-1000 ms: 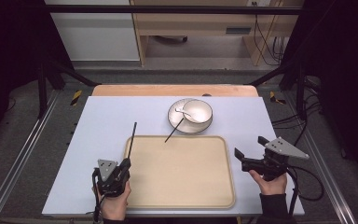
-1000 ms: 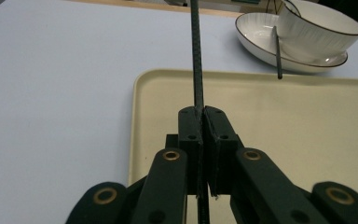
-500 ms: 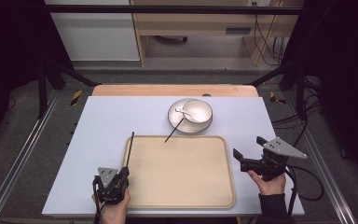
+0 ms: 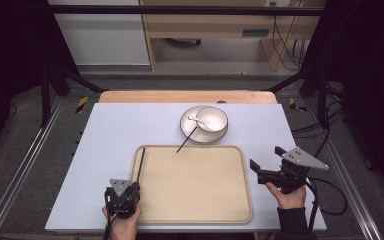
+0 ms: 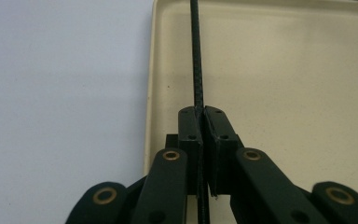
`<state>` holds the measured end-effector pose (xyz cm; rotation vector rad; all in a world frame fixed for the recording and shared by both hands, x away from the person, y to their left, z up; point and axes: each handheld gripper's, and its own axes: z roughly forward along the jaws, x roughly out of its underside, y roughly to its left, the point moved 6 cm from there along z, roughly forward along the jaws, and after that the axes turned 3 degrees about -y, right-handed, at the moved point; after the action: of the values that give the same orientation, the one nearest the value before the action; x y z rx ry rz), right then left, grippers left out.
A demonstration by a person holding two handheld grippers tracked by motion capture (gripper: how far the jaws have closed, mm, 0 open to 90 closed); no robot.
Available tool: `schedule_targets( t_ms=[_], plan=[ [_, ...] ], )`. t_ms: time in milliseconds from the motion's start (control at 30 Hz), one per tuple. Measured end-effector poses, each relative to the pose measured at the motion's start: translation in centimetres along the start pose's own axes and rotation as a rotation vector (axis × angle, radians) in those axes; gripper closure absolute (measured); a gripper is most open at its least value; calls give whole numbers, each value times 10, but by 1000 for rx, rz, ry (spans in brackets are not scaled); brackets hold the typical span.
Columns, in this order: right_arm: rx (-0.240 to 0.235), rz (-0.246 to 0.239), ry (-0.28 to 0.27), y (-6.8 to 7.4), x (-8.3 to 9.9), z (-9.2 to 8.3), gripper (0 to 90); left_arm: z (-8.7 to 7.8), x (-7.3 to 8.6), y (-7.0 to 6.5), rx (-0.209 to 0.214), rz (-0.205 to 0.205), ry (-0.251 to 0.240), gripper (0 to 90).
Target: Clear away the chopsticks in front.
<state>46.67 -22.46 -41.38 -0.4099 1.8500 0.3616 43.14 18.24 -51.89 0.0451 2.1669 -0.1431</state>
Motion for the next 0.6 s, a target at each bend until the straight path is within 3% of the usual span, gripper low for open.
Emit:
schedule_targets(
  t_ms=[333, 600],
  plan=[
    [-3, -2, 5, 1, 1, 1, 37, 2, -1, -1, 3, 15, 30, 840],
    [-1, 4, -5, -1, -1, -2, 37, -7, -15, -3, 40, 17, -18, 745]
  ],
)
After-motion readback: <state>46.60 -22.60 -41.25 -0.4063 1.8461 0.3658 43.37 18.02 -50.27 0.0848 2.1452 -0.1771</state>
